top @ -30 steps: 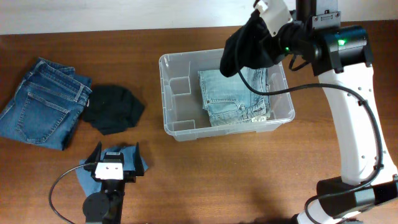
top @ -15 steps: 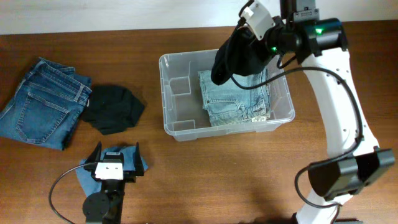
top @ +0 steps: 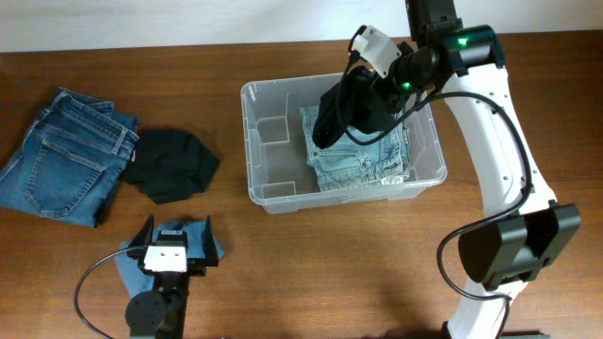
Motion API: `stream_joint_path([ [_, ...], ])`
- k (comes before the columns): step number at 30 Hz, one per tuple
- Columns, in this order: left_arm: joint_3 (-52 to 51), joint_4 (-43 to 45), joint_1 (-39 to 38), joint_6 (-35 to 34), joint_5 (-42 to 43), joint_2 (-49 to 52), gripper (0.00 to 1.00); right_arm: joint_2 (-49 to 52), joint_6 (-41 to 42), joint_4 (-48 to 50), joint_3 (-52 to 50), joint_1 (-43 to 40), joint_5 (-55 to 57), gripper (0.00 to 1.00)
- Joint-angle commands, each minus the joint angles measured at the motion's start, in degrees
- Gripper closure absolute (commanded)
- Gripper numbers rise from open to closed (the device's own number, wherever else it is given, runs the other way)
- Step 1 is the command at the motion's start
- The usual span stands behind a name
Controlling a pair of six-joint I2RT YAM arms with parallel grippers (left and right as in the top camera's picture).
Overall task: Pack container
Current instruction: 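Grasp and lift the black garment, carry it over the container, then lower the black garment onto the jeans and release it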
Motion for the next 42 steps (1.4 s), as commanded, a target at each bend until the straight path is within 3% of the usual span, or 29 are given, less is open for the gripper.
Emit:
stream_joint_path([
  [1,-0.44,0.11,0.37,0.96,-0.39,-0.44,0.0,0.26,-2.29,-1.49,1.33,0.59,-0.59,0.96],
  [12,-0.42,0.11,0.37,0.94,-0.39,-0.44,0.0,0.26,-3.76,-12.57,0.72,0.59,2.54,0.96],
  [17,-0.42,0.11,0.37,0.94,-0.39,-0.44,0.0,0.26,-3.76,-12.76,-3.23,0.59,2.49,0.96],
  [19,-0.42,0.11,0.37,0.96,-0.39,-0.44,0.0,0.26,-3.76,-11.85,-6.36,0.59,2.49,0.89],
  [24,-0.42,0.11,0.37,0.94,-0.39,-0.44,0.0,0.26,-3.72,-11.91,-8.15,0.59,1.77,0.87],
  [29,-0.42,0.11,0.37,0.94,-0.39,-0.44,0.0,0.26,-3.5,-14.4,-8.2,0.57,1.68,0.39],
  [32,-0.42,0.11,0.37,0.94,-0.39,-0.44,0.0,0.26,-3.5,-14.88,-8.2,0.59,1.68,0.24],
  [35,-0.42,0.11,0.37,0.94,-0.39,-0.44,0.0,0.26,-3.5,-15.56,-8.2,0.59,1.66,0.19],
  [42,-0.42,0.11,0.37,0.94,-0.39,-0.44,0.0,0.02,-3.5,-17.46,-8.17,0.59,-4.61,0.23],
])
